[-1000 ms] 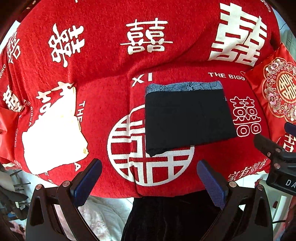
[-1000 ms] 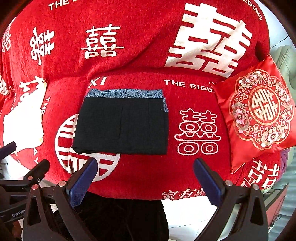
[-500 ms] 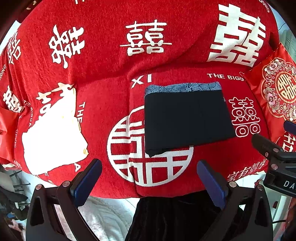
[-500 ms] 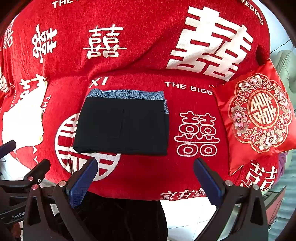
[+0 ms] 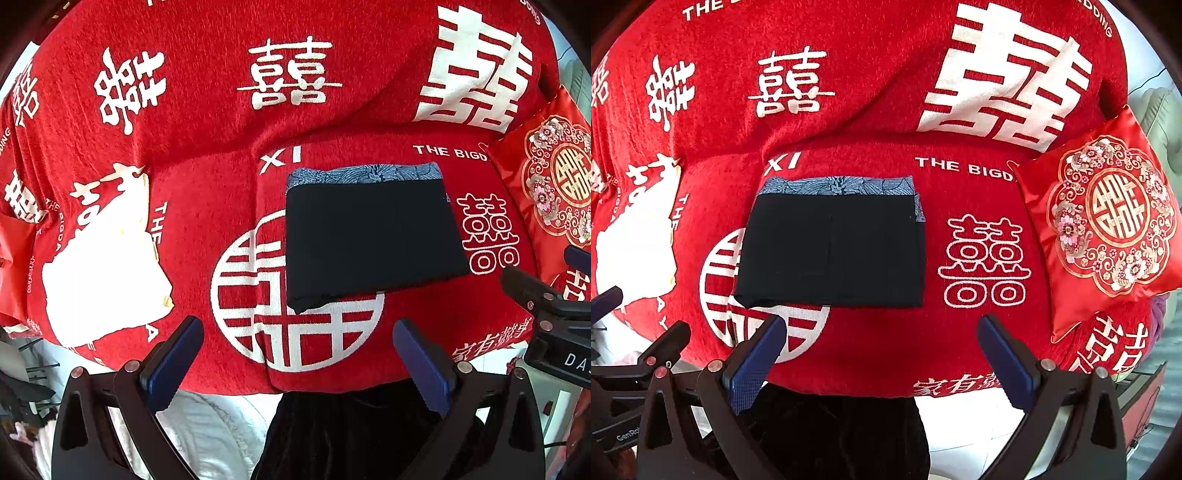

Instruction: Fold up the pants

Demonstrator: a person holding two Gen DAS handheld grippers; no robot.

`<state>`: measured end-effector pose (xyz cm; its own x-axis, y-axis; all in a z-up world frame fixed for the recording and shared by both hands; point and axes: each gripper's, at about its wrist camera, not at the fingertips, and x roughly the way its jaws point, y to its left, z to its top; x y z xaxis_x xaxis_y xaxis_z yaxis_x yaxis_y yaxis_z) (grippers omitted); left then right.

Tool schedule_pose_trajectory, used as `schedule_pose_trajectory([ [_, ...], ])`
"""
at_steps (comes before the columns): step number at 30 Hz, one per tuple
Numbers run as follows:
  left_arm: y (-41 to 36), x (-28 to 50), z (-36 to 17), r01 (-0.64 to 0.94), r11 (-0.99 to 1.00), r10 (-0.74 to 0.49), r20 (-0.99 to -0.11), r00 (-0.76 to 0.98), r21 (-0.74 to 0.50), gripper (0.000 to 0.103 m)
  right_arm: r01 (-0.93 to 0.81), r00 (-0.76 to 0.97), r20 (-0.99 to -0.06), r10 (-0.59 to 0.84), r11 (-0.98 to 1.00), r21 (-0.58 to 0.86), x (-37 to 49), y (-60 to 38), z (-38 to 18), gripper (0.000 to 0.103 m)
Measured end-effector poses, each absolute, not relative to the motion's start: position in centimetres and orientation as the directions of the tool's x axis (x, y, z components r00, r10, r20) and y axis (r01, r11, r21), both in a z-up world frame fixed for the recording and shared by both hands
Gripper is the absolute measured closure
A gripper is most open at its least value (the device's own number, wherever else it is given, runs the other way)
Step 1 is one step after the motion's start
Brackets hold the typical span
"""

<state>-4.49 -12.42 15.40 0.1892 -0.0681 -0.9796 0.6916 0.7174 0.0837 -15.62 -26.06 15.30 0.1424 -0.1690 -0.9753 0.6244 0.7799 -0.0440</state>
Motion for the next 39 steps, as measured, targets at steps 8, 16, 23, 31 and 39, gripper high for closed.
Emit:
schedule_pose_trajectory([
  [8, -13.2, -3.9, 14.5, 0.695, 0.713, -0.057, -0.982, 0.182, 0.087, 0.000, 0.624, 0.129, -0.979, -0.158, 0.780, -0.044, -15.2, -26.5, 14.6, 0.000],
  [16, -13.9, -3.5, 13.5, 0.691, 0.720, -0.060, -0.986, 0.154, 0.064, 0.000, 0.627, 0.114, -0.983, -0.144, 0.778, -0.042, -15.0, -27.1, 13.6, 0.000],
  [23, -14.1, -3.4, 12.2, 0.682, 0.729, -0.054, -0.989, 0.141, 0.057, 0.000, 0.631, 0.098, -0.984, -0.148, 0.774, -0.053, -15.0, -27.9, 12.6, 0.000],
  [31, -13.7, -3.3, 10.7, 0.669, 0.741, -0.032, -0.991, 0.133, 0.066, 0.000, 0.643, 0.086, -0.988, -0.125, 0.765, -0.040, -15.5, -28.7, 11.2, 0.000],
  [39, -13.6, -3.5, 9.8, 0.666, 0.741, -0.010, -0.991, 0.136, 0.084, 0.000, 0.633, 0.080, -0.990, -0.117, 0.773, -0.040, -15.4, -28.6, 10.5, 0.000],
])
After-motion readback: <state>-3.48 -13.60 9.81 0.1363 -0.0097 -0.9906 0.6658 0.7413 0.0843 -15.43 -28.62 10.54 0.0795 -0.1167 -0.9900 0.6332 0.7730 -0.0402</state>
